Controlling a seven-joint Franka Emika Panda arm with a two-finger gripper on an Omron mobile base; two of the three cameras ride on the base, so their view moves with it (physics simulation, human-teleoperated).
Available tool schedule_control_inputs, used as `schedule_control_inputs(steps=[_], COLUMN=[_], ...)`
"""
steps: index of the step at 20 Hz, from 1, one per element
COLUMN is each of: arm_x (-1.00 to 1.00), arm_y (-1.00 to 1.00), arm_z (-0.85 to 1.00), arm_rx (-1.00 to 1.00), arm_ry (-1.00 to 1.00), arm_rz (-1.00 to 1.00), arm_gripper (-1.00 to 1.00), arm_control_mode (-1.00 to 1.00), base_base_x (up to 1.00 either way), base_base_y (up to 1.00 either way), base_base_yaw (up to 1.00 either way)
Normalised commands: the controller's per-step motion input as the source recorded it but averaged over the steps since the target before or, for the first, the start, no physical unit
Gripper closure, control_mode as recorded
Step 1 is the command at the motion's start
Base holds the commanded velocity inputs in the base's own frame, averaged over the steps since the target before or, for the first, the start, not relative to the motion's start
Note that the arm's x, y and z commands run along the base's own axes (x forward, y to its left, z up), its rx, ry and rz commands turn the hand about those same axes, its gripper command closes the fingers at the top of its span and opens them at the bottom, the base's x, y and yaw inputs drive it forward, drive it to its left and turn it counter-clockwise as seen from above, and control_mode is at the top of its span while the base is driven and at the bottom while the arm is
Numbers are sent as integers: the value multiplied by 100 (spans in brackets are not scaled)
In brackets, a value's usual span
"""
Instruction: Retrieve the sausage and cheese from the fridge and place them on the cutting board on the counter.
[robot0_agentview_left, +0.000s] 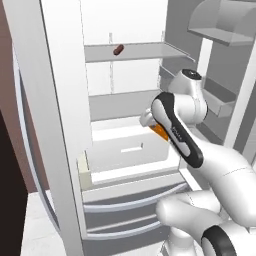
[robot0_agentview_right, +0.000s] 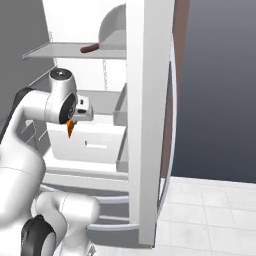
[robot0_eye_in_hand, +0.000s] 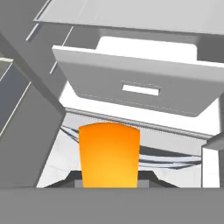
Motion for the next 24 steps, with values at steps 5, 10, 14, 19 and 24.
schedule_control_inputs(steps=[5, 10, 14, 19, 24], arm_x=[0, 0, 0, 0, 0], arm_y=[0, 0, 0, 0, 0], arm_z=[0, 0, 0, 0, 0], arm_rx=[0, 0, 0, 0, 0], arm_ry=[0, 0, 0, 0, 0], arm_rz=[0, 0, 0, 0, 0], arm_gripper=[100, 100, 100, 100, 100], arm_control_mode=[100, 100, 100, 100, 100], base_base_x=[-60, -14, 0, -19, -40], base_base_y=[40, 11, 0, 17, 65], base_base_yaw=[-9, -2, -6, -22, -33])
